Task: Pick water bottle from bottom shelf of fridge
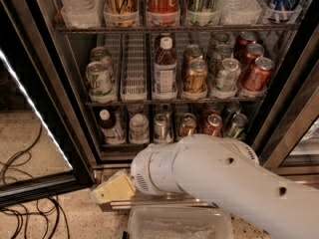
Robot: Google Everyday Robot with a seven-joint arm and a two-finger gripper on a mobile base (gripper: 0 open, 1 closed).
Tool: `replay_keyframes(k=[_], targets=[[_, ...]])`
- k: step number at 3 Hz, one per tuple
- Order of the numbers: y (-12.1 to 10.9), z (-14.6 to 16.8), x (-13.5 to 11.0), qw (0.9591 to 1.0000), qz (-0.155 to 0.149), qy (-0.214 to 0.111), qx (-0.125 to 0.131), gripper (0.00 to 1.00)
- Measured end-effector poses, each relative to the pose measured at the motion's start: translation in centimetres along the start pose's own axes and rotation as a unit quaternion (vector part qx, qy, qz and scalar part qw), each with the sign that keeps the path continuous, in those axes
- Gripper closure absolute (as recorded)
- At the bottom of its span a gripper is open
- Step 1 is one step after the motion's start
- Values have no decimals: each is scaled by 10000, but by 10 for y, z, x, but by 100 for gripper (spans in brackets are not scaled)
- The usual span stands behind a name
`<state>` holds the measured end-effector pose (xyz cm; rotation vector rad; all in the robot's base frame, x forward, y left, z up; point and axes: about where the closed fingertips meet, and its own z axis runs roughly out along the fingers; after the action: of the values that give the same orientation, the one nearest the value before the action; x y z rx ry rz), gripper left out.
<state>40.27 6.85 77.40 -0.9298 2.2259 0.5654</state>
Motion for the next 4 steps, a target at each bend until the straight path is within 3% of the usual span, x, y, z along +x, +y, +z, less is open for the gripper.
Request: replay_keyframes(k=[1,2,3,4], targets=[[-10,12,3,9994,236,-231,103,0],[-9,33,50,9923,1145,-337,324,0],[-15,34,104,9756,1992,-340,861,0],[-26,23,141,9591,2345,-488,1507,0]])
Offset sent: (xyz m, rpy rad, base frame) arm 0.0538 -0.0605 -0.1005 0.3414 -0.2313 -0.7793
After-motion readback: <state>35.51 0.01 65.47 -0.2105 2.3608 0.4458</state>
